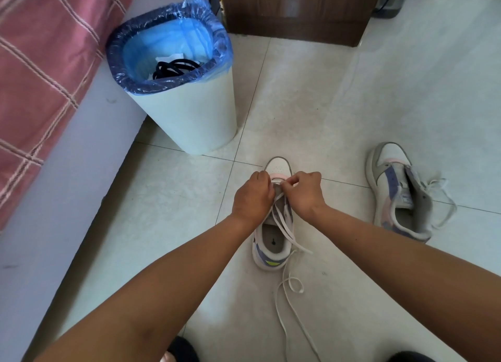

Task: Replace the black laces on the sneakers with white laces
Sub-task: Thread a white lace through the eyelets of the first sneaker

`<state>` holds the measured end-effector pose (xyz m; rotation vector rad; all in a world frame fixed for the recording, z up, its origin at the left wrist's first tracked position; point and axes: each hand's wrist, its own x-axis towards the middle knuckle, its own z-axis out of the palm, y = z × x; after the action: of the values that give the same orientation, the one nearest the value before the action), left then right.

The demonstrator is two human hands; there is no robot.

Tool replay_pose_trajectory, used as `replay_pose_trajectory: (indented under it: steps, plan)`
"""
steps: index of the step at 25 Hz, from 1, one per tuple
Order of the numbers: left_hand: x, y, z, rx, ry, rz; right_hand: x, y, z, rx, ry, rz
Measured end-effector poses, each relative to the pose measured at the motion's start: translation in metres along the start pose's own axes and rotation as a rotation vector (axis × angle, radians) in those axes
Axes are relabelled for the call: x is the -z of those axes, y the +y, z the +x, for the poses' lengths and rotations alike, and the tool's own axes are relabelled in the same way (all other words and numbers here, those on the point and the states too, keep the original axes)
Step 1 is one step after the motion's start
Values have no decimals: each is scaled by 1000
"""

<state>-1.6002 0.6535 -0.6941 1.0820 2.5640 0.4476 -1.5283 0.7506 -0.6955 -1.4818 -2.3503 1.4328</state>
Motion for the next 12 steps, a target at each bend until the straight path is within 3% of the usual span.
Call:
replay_pose_trajectory:
  steps: [7,9,12]
  plan:
    - [1,-1,0,6,-7,-61,0,9,3,81,-2,-38]
    - [1,0,0,9,1,-61,-2,15,10,-18,-41,37]
    - [-2,-3,-3,-60,9,4,-9,21,17,-285,-95,354]
